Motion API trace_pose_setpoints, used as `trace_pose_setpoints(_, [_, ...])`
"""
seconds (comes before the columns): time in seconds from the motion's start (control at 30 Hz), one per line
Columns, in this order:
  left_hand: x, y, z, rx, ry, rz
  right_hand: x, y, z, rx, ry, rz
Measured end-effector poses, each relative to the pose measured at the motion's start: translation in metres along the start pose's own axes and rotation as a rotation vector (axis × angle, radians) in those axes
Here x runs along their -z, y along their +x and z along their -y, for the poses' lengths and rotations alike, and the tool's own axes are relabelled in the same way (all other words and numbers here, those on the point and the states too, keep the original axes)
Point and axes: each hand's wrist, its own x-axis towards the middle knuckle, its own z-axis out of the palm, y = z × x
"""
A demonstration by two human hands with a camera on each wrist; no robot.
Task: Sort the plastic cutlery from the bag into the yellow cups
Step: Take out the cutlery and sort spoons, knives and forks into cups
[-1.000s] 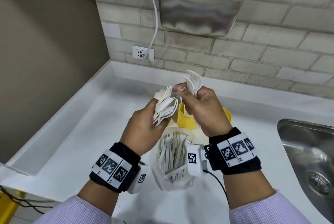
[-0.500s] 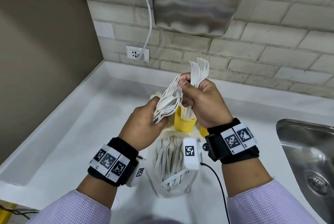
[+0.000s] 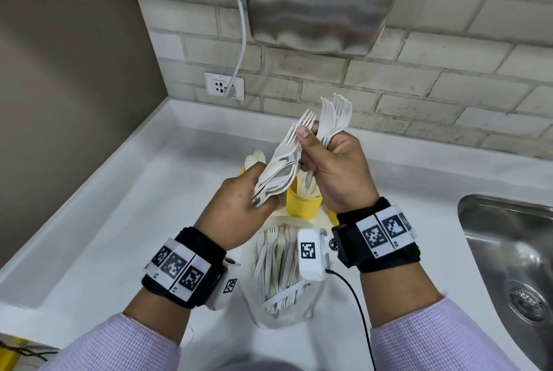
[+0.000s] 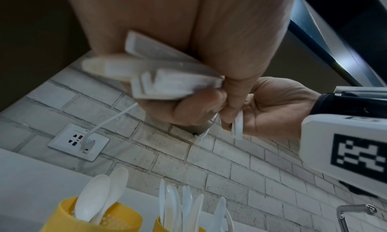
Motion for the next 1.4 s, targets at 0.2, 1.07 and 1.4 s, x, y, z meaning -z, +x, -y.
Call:
trace_pose_setpoints(0.2, [-0.002,-0.002,-0.007,-0.028,-0.047,-0.014,0.004,-0.006,0.005,-0.026,-0.176,0.133])
trace_pose_setpoints(1.07, [-0.007,-0.016,-0.023,0.210,-0.641,0.080,-0.015,-0.006,0.000,-0.066,0.074,-0.323])
trace_pose_setpoints(1.4, [-0.007,-0.015,-0.015,0.201,-0.624,0.003,0.001,-0.013,0.049,0.315,0.330,-0.504])
